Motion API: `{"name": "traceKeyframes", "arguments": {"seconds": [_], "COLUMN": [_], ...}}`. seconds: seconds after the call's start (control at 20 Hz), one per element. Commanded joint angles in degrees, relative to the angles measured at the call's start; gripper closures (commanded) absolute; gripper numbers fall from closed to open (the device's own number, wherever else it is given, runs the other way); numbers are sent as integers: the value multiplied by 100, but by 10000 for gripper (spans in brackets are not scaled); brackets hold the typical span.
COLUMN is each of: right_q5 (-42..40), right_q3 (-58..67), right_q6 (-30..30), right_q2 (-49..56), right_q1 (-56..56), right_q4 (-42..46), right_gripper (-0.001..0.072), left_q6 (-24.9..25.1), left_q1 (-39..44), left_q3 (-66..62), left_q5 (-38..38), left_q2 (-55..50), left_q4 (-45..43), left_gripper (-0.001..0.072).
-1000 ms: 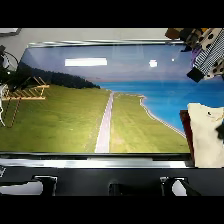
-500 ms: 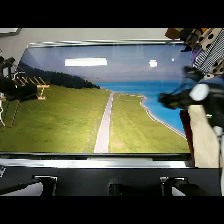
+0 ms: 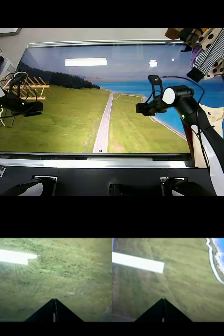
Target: Fold the clothes and pants, and hang the long-sleeved shirts on hangers.
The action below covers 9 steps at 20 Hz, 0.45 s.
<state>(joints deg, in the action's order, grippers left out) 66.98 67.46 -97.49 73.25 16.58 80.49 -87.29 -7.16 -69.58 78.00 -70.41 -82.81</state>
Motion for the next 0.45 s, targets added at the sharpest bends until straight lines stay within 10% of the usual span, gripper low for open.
{"name": "traceKeyframes", "arguments": {"seconds": [0.0, 0.4], "right_q5": [651, 702], "right_q3": [7, 7], "right_q6": [24, 24], "right_q2": [13, 13], "right_q1": [39, 42], "right_q4": [-13, -13], "right_gripper": [678, 678], "left_q6": [33, 33], "left_q1": [11, 9], "left_q3": [76, 76], "left_q5": [15, 15], "left_q2": [33, 33], "left_q4": [-17, -17], "left_gripper": [694, 694]}}
